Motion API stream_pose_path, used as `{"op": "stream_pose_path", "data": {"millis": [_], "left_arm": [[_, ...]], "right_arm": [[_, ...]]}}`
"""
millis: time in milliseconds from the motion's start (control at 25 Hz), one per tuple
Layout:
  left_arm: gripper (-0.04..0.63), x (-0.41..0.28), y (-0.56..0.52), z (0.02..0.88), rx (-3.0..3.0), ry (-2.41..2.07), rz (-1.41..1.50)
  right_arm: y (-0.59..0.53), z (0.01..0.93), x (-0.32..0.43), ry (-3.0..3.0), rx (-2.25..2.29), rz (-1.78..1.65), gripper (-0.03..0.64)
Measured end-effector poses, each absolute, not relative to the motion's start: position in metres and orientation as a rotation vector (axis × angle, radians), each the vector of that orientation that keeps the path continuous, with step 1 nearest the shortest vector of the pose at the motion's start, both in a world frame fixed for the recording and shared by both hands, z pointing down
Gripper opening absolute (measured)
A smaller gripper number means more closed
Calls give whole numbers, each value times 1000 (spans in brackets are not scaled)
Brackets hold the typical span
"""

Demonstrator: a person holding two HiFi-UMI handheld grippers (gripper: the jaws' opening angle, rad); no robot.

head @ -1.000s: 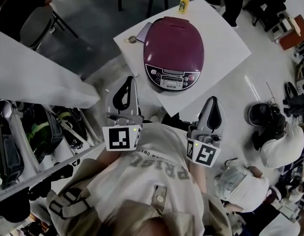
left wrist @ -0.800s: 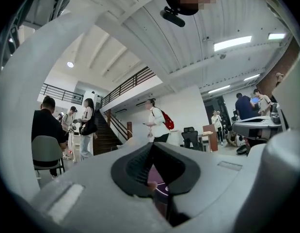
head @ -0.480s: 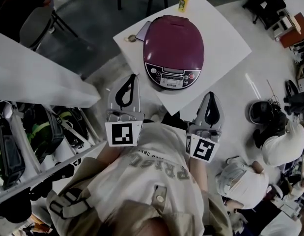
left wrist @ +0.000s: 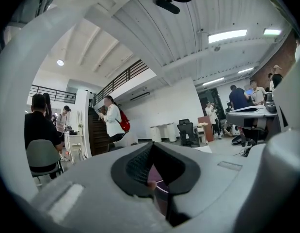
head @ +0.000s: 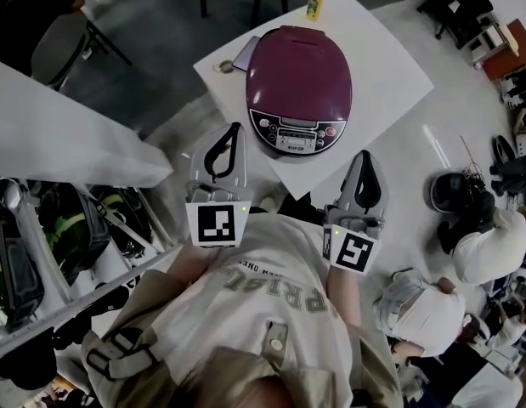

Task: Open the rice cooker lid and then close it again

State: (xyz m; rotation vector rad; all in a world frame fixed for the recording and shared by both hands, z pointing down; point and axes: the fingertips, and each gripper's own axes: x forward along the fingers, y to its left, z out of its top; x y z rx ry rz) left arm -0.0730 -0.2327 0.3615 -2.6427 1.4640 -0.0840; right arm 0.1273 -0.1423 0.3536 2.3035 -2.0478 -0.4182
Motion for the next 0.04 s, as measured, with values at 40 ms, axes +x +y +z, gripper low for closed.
{"op": "stream_pose_path", "data": {"millis": [40], "left_arm": [[12, -73, -234, 361, -2640, 1462, -86]], "right_arm": [[-143, 354, 127, -2049, 2303, -417, 0]]}}
